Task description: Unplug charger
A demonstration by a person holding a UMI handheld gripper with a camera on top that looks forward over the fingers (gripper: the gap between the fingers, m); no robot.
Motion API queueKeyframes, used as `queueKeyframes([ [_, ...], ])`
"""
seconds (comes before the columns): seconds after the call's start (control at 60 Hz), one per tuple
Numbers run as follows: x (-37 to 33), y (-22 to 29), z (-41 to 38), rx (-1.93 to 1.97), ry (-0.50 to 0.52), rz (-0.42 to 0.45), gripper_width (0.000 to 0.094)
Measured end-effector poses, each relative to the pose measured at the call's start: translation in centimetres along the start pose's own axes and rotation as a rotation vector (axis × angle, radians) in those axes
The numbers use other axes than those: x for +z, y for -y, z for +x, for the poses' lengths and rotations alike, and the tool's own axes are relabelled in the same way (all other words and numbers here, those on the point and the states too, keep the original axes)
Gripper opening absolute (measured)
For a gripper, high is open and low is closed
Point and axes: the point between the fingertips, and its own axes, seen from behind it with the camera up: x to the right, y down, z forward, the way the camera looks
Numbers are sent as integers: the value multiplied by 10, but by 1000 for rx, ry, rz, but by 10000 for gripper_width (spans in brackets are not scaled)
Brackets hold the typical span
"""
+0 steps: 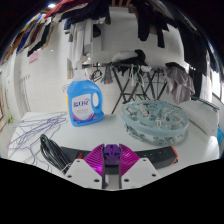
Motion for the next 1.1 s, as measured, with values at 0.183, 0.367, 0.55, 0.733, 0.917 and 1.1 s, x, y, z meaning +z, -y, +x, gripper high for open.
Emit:
queueKeyframes([
  [0.183, -30, 76, 18, 46, -19, 158, 127],
  [0.367, -76, 151, 88, 168, -64, 205, 127],
  [0.55, -83, 126, 218, 133, -203, 136, 129],
  [0.733, -50, 33, 305, 67, -286, -38, 169],
  [0.917, -22, -36, 327, 69, -288, -159, 276],
  [1.1, -60, -24, 315, 43, -270, -167, 819],
])
